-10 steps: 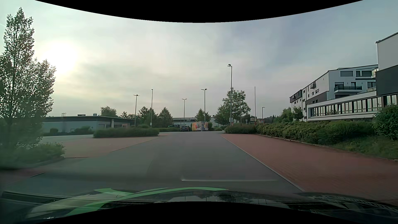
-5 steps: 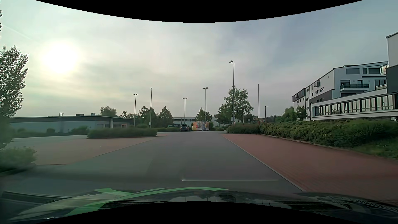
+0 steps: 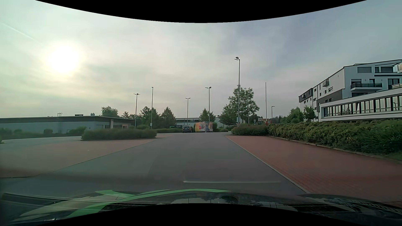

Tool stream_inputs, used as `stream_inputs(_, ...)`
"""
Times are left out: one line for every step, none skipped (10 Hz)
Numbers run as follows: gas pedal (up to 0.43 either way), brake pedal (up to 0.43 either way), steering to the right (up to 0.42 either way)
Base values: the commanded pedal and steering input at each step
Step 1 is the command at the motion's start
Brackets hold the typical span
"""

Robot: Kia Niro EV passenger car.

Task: Follow the waypoints while adhering to traffic rules and regulations

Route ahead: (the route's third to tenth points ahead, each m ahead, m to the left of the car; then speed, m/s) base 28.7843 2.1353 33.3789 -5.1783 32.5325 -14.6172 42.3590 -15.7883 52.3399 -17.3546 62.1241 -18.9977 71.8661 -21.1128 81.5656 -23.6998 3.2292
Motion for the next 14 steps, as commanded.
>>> stream_inputs(0.098,0.000,-0.018)
stream_inputs(0.087,0.000,-0.018)
stream_inputs(0.079,0.000,-0.018)
stream_inputs(0.079,0.000,-0.018)
stream_inputs(0.079,0.000,-0.018)
stream_inputs(0.079,0.000,-0.018)
stream_inputs(0.079,0.000,-0.017)
stream_inputs(0.079,0.000,-0.015)
stream_inputs(0.079,0.000,-0.014)
stream_inputs(0.079,0.000,-0.014)
stream_inputs(0.079,0.000,-0.013)
stream_inputs(0.079,0.000,-0.014)
stream_inputs(0.079,0.000,-0.013)
stream_inputs(0.079,0.000,-0.013)
